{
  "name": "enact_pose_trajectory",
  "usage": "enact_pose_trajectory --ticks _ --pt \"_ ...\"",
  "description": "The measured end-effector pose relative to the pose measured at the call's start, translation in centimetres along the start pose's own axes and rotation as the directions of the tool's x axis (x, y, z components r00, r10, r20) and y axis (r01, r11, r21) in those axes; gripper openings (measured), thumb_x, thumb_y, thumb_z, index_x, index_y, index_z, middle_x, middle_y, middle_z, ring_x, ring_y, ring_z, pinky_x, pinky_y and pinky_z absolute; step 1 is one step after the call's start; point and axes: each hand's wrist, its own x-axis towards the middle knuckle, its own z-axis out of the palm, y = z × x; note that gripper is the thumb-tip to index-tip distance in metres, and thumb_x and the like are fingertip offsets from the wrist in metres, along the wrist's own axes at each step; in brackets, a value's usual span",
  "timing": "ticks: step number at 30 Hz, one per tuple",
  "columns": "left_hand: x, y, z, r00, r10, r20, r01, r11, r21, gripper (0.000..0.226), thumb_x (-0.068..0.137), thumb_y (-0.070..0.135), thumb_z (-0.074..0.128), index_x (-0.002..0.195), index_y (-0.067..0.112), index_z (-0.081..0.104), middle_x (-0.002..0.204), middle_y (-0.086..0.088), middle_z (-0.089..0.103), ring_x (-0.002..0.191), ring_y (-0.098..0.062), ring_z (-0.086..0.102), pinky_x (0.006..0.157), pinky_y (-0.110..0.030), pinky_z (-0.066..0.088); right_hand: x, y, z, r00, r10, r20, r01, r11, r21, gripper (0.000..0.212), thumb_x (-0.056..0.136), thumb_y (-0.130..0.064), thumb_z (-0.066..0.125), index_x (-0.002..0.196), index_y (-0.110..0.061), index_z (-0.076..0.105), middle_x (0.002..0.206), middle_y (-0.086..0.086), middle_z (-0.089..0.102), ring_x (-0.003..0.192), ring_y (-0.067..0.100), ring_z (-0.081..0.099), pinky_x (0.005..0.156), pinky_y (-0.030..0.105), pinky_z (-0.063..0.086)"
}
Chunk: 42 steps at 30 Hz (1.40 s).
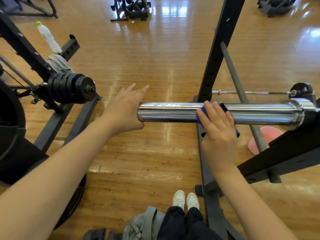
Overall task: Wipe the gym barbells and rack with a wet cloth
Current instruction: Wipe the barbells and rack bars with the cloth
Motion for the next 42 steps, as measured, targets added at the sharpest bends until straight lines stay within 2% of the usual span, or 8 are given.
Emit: enact_pose_trajectory --ticks 3,7,14,18,24,30,37,42 --pt "-0.3 0.0 -0.1 1.000 0.010 -0.028 -0.007 0.994 0.106 0.108 0.071 0.033 0.075 0.151 0.016 0.005 0.156 -0.002 0.020 0.146 -0.020 0.003 0.115 -0.043 -0.003 0.1 -0.5 0.2 0.994 0.095 -0.054 -0.095 0.995 0.014 0.042 0.084 0.010 0.045 0.123 -0.004 0.056 0.129 0.015 0.056 0.128 0.024 0.041 0.114 0.036 0.020" --pt "-2.4 -0.6 1.8 0.932 0.174 -0.317 -0.071 0.947 0.313 0.109 0.060 0.032 0.084 0.146 0.007 0.021 0.151 -0.016 0.030 0.140 -0.030 0.026 0.114 -0.051 0.005 0.2 -1.4 0.6 0.985 0.156 -0.074 -0.154 0.988 0.031 0.042 0.085 0.007 0.040 0.122 -0.003 0.057 0.128 0.015 0.056 0.128 0.024 0.040 0.115 0.035 0.019" --pt "-1.9 -1.4 4.5 0.824 0.155 -0.545 -0.071 0.983 0.172 0.077 0.062 0.003 0.084 0.129 0.002 0.045 0.129 -0.021 0.055 0.125 -0.037 0.048 0.114 -0.042 0.020 1.6 -4.3 1.5 0.968 0.246 -0.059 -0.247 0.969 -0.021 0.045 0.082 0.002 0.037 0.117 -0.002 0.064 0.126 0.016 0.060 0.124 0.031 0.050 0.110 0.041 0.024" --pt "-1.5 -1.5 3.8 0.881 0.118 -0.458 -0.099 0.993 0.065 0.072 0.055 -0.003 0.083 0.122 -0.002 0.056 0.125 -0.021 0.059 0.119 -0.037 0.054 0.105 -0.047 0.030 0.2 -1.5 0.2 0.999 -0.016 0.046 0.018 0.999 -0.040 0.042 0.084 0.006 0.043 0.121 -0.005 0.060 0.131 0.013 0.054 0.127 0.026 0.045 0.111 0.040 0.027" --pt "-1.2 -1.5 2.1 0.956 0.063 -0.287 -0.080 0.996 -0.049 0.077 0.060 0.003 0.079 0.132 0.004 0.052 0.135 -0.013 0.053 0.126 -0.029 0.049 0.106 -0.035 0.026 1.7 -2.2 0.5 0.980 0.193 -0.056 -0.195 0.980 -0.038 0.040 0.083 0.004 0.043 0.118 -0.001 0.063 0.125 0.017 0.060 0.123 0.030 0.051 0.110 0.043 0.029" --pt "-1.3 -1.5 2.2 0.956 0.081 -0.281 -0.100 0.994 -0.053 0.081 0.059 0.005 0.081 0.134 0.003 0.049 0.138 -0.014 0.049 0.129 -0.031 0.046 0.107 -0.039 0.029 0.0 -1.6 1.1 0.995 -0.093 0.032 0.093 0.996 -0.003 0.043 0.086 0.009 0.044 0.123 -0.006 0.059 0.134 0.009 0.049 0.128 0.025 0.043 0.112 0.039 0.027" --pt "-1.4 -1.3 2.0 0.959 0.066 -0.275 -0.091 0.993 -0.079 0.081 0.061 0.004 0.079 0.136 0.006 0.048 0.137 -0.012 0.052 0.124 -0.029 0.050 0.105 -0.039 0.033 0.7 -2.3 1.6 0.958 0.239 -0.162 -0.243 0.970 -0.005 0.043 0.081 0.011 0.044 0.117 -0.002 0.063 0.126 0.015 0.060 0.125 0.029 0.047 0.114 0.038 0.021" --pt "-1.5 -1.1 1.3 0.968 0.054 -0.243 -0.081 0.992 -0.101 0.086 0.066 0.005 0.076 0.143 0.013 0.039 0.145 -0.005 0.044 0.130 -0.022 0.044 0.106 -0.029 0.026 -0.5 -1.3 2.0 0.993 -0.112 -0.038 0.113 0.993 0.014 0.047 0.083 0.012 0.050 0.125 -0.008 0.057 0.132 0.009 0.052 0.129 0.024 0.042 0.113 0.040 0.025"
